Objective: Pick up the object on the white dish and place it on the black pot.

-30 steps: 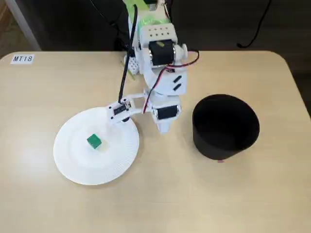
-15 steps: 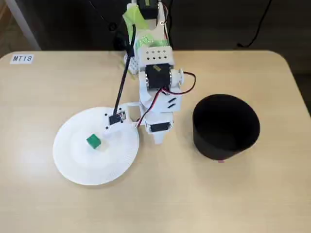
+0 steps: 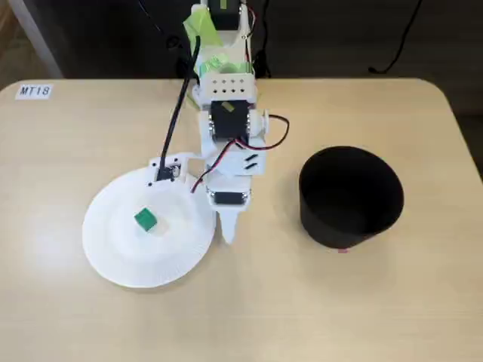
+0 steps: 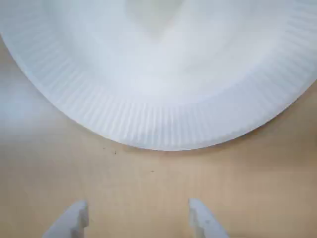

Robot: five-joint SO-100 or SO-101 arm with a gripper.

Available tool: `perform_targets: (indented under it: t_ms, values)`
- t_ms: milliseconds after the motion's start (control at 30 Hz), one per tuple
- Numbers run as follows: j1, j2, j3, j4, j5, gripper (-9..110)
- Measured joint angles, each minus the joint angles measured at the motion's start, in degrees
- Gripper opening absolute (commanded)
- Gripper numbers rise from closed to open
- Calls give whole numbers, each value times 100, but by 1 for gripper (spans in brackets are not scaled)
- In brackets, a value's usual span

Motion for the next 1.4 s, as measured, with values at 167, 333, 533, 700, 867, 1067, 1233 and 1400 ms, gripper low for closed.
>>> perform_targets:
  t_ms: [167, 333, 533, 700, 867, 1067, 1233, 1400]
  values:
    - [439, 0, 0, 9, 62, 28]
    - [870, 0, 0, 132, 167, 29]
    - [1433, 0, 0, 176, 369, 29]
    - [1644, 0, 0, 193, 598, 29]
    - [1898, 0, 0, 185, 817, 28]
    - [2057, -158, 0, 62, 940, 28]
    - [2021, -246, 0, 114, 976, 28]
    - [2241, -387, 0, 105, 1011, 28]
